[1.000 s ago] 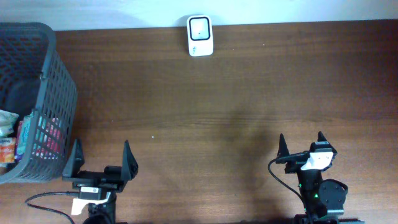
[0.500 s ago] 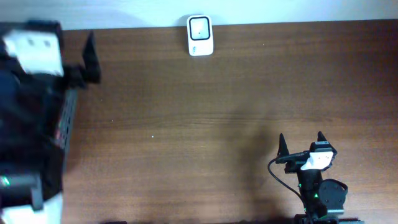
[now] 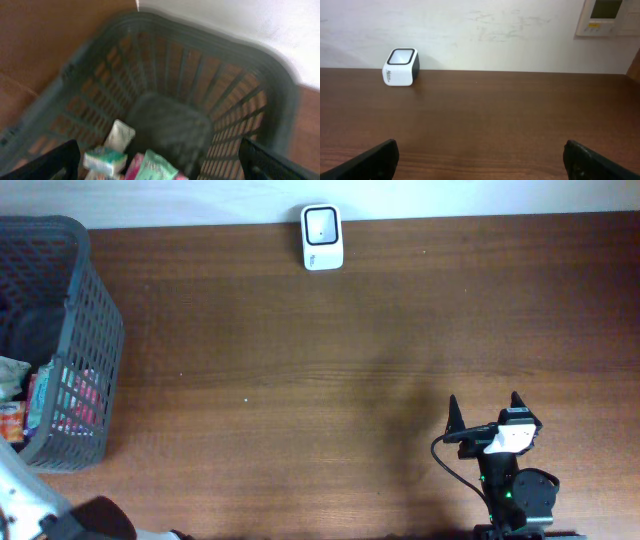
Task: Scan the item barcode
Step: 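Reach into the grey basket and grasp the green wrapped pack with left gripper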
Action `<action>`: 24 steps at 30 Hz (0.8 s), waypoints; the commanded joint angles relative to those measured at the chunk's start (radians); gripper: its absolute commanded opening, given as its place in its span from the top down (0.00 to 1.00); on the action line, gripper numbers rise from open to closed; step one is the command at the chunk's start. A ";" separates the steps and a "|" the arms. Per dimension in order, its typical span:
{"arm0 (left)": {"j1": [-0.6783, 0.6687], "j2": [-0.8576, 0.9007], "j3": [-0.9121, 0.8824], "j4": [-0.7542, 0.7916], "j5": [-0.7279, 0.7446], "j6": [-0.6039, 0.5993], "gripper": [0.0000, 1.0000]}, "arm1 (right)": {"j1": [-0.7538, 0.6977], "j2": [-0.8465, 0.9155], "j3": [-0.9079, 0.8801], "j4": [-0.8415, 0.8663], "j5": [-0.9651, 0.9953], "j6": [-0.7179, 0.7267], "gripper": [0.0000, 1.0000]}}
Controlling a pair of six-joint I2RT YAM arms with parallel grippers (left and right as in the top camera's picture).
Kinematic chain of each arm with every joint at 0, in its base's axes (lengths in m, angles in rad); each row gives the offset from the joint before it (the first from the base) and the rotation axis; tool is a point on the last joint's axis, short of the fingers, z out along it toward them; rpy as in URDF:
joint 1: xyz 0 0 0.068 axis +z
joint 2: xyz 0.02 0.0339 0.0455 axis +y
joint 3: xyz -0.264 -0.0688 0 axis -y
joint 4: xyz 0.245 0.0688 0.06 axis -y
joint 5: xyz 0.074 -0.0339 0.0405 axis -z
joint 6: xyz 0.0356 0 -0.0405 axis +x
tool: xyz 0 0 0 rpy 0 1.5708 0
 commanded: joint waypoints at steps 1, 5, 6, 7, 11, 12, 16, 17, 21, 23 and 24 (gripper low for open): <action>0.031 0.093 0.007 -0.091 -0.115 -0.011 0.01 | 0.005 -0.006 -0.009 -0.003 0.009 0.003 0.01; 0.032 0.231 -0.013 -0.221 -0.241 0.015 0.28 | 0.005 -0.006 -0.009 -0.003 0.009 0.003 0.02; 0.032 0.266 -0.037 -0.248 -0.241 0.015 0.29 | 0.005 -0.006 -0.009 -0.002 0.009 0.003 0.01; 0.032 0.284 -0.078 -0.248 -0.241 0.024 0.29 | 0.005 -0.006 -0.009 -0.002 0.009 0.003 0.01; -0.017 0.330 -0.253 -0.143 -0.183 0.128 0.21 | 0.005 -0.006 -0.009 -0.002 0.009 0.003 0.01; -0.032 0.330 -0.277 -0.120 -0.181 0.140 0.22 | 0.005 -0.006 -0.009 -0.003 0.009 0.003 0.01; -0.047 0.330 -0.359 -0.057 -0.248 0.164 0.31 | 0.005 -0.006 -0.009 -0.002 0.009 0.003 0.01; -0.047 0.330 -0.391 -0.033 -0.300 0.163 0.33 | 0.005 -0.006 -0.009 -0.003 0.009 0.003 0.01; -0.046 0.330 -0.452 0.018 -0.331 0.161 0.77 | 0.005 -0.006 -0.009 -0.002 0.009 0.003 0.02; -0.046 0.329 -0.439 0.017 -0.330 0.151 1.00 | 0.005 -0.006 -0.009 -0.003 0.009 0.003 0.02; -0.046 0.327 -0.416 0.013 -0.330 0.115 1.00 | 0.005 -0.006 -0.009 -0.003 0.009 0.003 0.01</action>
